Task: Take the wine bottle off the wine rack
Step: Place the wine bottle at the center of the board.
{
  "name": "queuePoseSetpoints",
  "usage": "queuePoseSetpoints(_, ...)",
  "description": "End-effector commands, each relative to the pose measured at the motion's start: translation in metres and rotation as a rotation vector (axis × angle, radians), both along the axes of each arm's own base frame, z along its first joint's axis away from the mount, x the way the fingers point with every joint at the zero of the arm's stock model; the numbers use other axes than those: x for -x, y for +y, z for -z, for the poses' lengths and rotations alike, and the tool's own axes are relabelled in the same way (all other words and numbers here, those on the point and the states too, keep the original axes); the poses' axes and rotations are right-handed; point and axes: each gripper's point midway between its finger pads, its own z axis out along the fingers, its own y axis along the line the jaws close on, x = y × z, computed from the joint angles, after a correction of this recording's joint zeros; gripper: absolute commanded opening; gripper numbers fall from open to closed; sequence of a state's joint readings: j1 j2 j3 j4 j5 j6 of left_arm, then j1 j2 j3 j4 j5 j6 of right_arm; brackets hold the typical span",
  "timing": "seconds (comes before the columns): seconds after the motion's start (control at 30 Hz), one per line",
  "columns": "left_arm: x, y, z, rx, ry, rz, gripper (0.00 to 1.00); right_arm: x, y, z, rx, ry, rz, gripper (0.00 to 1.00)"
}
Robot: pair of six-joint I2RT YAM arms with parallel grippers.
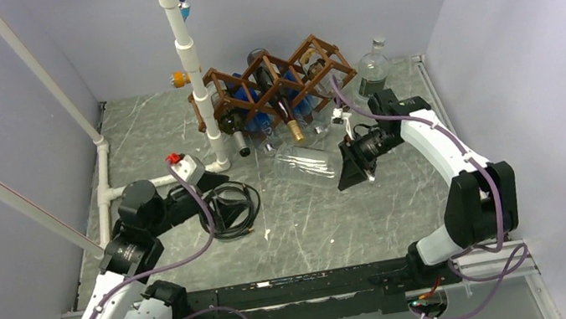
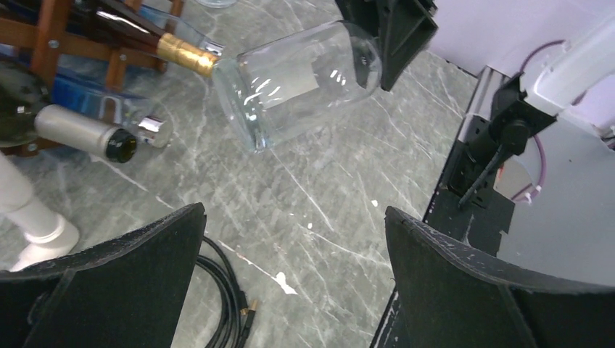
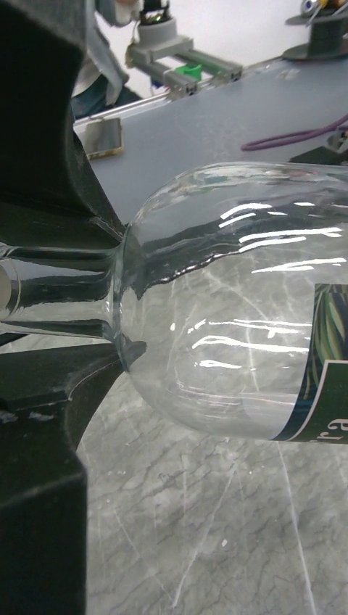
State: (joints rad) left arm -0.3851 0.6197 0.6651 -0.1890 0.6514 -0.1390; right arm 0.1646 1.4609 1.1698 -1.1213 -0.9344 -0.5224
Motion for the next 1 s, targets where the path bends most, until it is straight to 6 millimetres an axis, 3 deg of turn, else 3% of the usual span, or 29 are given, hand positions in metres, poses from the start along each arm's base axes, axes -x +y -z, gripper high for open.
queuePoseSetpoints(0.0,0.005,-0.013,-0.003,-0.025,-0.047,0.03,1.0,-0.009,0.015,-0.035,-0.14,-0.211,-0.143,0.0)
queuePoseSetpoints(0.23,0.028,-0.047,0.004,-0.052,-0.072,0.093,0.99,0.002,0.005,-0.01,-0.057,-0.175,-0.269,0.0)
queuePoseSetpoints(0.4,0.033,-0.083,0.034,-0.129,-0.102,0.099,1.0,0.009,-0.004,0.005,0.006,-0.105,-0.337,0.0)
queuePoseSetpoints(0.73,0.034,-0.136,0.091,-0.433,-0.422,0.104,1.0,0.017,-0.013,0.029,0.143,-0.065,-0.389,0.0)
queuePoseSetpoints(0.97,0.031,-0.157,0.106,-0.436,-0.513,0.131,0.99,0.022,-0.015,0.04,0.201,-0.024,-0.401,0.0)
